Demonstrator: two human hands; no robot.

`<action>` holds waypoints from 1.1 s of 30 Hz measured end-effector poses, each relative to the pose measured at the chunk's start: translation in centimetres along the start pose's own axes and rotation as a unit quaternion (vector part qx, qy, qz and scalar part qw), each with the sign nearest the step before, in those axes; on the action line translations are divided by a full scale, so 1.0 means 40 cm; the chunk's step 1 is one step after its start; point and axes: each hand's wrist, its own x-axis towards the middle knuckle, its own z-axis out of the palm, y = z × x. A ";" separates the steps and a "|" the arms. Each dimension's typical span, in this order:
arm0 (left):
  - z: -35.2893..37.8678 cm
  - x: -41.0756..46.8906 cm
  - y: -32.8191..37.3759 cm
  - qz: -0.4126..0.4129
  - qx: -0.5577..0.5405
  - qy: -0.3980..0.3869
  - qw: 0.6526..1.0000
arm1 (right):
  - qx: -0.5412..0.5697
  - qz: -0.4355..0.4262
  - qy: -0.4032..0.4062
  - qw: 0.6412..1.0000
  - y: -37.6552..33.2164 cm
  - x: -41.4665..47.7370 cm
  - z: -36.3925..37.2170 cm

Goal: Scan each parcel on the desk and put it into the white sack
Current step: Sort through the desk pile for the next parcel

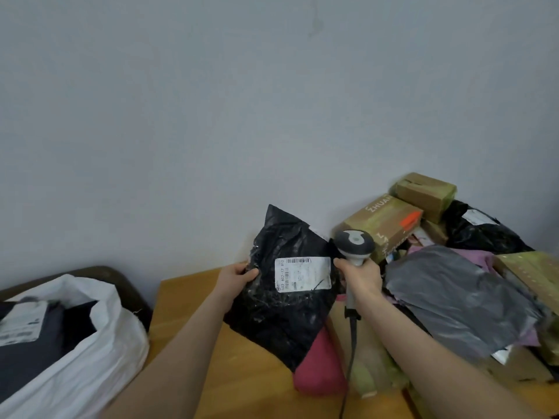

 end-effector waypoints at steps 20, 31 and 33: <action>-0.127 0.025 -0.102 -0.039 -0.111 0.059 0.991 | -0.061 0.038 -0.157 0.985 0.052 -0.256 0.142; -0.163 0.040 -0.128 -0.045 -0.113 0.057 0.991 | -0.086 0.030 -0.153 0.984 0.047 -0.288 0.176; -0.172 0.046 -0.134 -0.045 -0.116 0.054 0.991 | -0.091 0.028 -0.151 0.984 0.049 -0.294 0.185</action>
